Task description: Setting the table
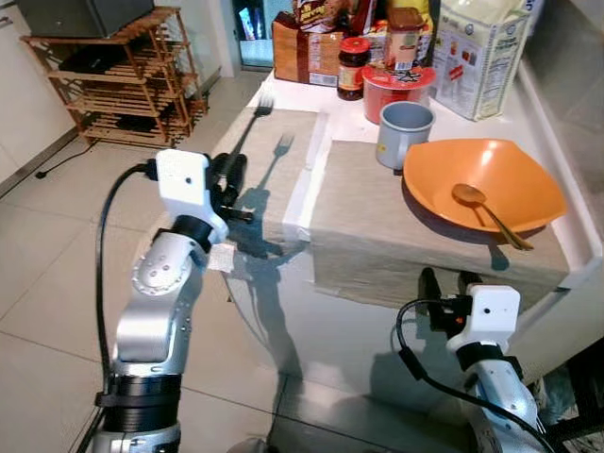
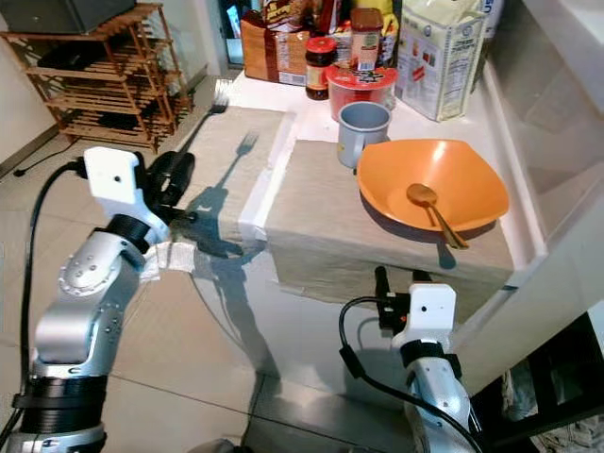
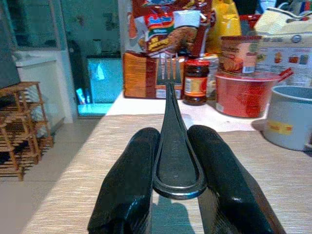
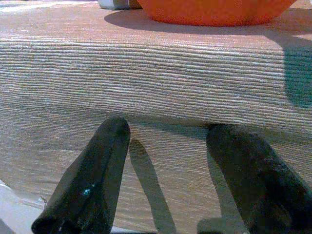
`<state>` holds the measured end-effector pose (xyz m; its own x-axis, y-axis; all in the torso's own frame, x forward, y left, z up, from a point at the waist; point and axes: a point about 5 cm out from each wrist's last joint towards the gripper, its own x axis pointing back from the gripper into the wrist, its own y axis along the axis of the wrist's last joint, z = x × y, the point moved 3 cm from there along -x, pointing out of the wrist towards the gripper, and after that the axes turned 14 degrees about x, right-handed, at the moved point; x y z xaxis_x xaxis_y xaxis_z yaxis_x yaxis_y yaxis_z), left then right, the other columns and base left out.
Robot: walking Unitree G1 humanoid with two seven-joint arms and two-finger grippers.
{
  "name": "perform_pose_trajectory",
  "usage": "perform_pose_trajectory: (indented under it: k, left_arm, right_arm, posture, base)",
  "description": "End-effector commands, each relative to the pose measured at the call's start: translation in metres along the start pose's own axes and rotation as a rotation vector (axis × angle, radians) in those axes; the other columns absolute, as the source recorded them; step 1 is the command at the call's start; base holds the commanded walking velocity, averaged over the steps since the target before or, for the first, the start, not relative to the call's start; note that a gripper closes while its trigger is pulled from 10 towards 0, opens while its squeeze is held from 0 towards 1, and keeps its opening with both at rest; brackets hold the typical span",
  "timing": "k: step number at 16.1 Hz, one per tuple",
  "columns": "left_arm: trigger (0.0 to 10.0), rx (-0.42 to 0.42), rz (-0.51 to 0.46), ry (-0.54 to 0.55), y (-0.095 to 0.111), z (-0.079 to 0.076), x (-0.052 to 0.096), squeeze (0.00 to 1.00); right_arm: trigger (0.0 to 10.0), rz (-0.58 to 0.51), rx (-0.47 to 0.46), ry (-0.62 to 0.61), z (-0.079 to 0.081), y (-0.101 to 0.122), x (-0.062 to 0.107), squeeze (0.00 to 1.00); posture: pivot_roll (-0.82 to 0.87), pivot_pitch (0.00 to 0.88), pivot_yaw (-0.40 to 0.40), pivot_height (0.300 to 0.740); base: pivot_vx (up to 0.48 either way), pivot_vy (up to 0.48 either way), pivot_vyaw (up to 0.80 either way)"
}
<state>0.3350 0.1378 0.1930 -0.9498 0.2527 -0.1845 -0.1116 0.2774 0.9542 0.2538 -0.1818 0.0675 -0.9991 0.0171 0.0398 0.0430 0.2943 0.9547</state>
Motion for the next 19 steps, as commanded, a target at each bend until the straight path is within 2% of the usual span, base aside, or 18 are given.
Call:
perform_pose_trajectory:
  k: [1, 7, 9, 14, 16, 19]
  left_arm:
    - [0.0, 0.005, -0.012, -0.002, 0.002, -0.001, -0.002, 0.00]
    - [0.0, 0.002, 0.006, -0.023, -0.004, -0.006, -0.004, 0.00]
    - [0.0, 0.003, -0.003, -0.032, -0.003, -0.006, -0.006, 0.00]
    - [0.0, 0.002, -0.018, -0.065, 0.000, -0.013, -0.009, 0.00]
    - [0.0, 0.001, -0.019, -0.069, -0.001, -0.013, -0.008, 0.00]
    - [0.0, 0.025, -0.019, -0.077, -0.004, -0.017, -0.003, 0.00]
  right_arm:
    - [10.0, -0.047, -0.002, -0.001, 0.000, 0.011, -0.005, 0.00]
    - [10.0, -0.031, 0.009, -0.001, -0.001, 0.007, -0.003, 0.00]
    - [10.0, -0.025, 0.007, -0.003, -0.002, 0.006, -0.004, 0.00]
    - [10.0, -0.017, 0.011, 0.004, -0.001, 0.005, -0.005, 0.00]
    - [10.0, -0.020, 0.013, 0.006, 0.000, 0.006, -0.005, 0.00]
    - [10.0, -0.019, 0.010, 0.004, 0.000, 0.005, -0.004, 0.00]
  posture:
    - [-0.03, 0.000, 0.051, 0.740]
    - [-0.04, 0.000, 0.054, 0.740]
    - [-0.04, 0.000, 0.055, 0.740]
    - [-0.05, 0.000, 0.056, 0.740]
    - [-0.05, 0.000, 0.056, 0.740]
    - [-0.04, 0.003, 0.057, 0.740]
  base:
    - [-0.292, 0.000, 0.00]
    - [-0.332, 0.000, 0.00]
    - [0.000, 0.000, 0.00]
    - [0.000, 0.000, -0.70]
    - [0.000, 0.000, 0.00]
    - [0.000, -0.480, 0.00]
